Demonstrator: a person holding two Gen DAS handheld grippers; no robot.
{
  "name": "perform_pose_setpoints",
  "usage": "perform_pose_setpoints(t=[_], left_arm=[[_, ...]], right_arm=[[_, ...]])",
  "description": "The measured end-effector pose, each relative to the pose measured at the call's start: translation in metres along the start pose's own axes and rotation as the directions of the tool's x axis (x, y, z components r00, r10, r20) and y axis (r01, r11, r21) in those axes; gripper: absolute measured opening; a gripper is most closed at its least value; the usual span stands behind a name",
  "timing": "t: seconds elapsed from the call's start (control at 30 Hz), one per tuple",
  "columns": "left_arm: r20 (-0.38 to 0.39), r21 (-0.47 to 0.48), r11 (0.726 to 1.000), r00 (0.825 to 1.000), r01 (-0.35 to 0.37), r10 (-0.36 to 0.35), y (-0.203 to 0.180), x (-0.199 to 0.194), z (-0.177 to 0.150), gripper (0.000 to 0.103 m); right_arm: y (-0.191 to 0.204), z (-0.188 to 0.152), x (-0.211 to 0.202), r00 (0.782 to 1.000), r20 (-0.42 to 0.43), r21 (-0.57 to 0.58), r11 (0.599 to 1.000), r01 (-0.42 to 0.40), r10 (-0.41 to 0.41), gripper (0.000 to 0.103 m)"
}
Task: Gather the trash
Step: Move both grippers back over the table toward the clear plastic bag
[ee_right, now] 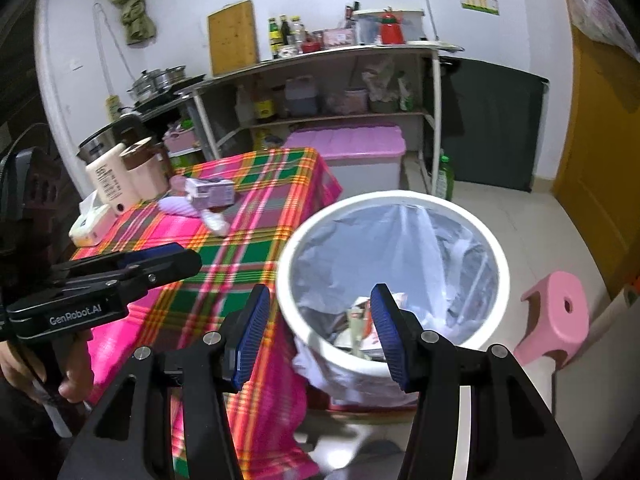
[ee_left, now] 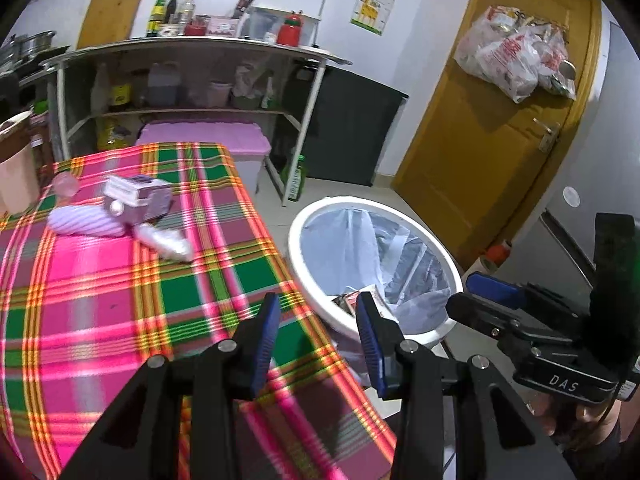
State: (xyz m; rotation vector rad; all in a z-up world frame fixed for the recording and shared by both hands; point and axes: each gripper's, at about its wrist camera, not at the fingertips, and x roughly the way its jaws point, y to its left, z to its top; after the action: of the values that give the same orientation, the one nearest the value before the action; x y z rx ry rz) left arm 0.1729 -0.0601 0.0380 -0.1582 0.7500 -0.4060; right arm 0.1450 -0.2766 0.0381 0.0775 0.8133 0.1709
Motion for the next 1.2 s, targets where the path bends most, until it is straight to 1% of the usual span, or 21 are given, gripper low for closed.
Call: perform_pose_setpoints(t=[0.23,0.5,0.77,0.97,1.2], left_arm=[[0.010,-0.045,0.998,0.999,-0.049,0.049,0.022,-0.016,-0.011,0.041],[0.021,-0.078,0.993,0.995,-0.091,0.093,0.044,-0.028,-0.021,0.041],[0.033,-0.103,0.986,0.990,-0.133,0.137,0.061,-0.036,-0.024,0.041],[0.035,-0.129,0.978,0.985,-0.164,0.170,0.079,-0.041,-0.025,0.041],[0.039,-0.158,0.967,0.978,-0.198,0.207,0.102,-0.042,-0.019,0.041]], right_arm=[[0.029,-0.002,0.003,0.999,-0.007,-0.049,0.998,-0.051,0.050,0.053],[0.046,-0.002,0.009,0.996,-0.020,-0.074,0.993,-0.093,0.092,0.053],[0.059,0.002,0.022,0.990,-0.046,-0.087,0.987,-0.136,0.132,0.053],[0.073,0.007,0.042,0.986,-0.074,-0.128,0.979,-0.160,0.151,0.053],[0.084,0.019,0.076,0.978,-0.118,-0.142,0.972,-0.189,0.173,0.053]])
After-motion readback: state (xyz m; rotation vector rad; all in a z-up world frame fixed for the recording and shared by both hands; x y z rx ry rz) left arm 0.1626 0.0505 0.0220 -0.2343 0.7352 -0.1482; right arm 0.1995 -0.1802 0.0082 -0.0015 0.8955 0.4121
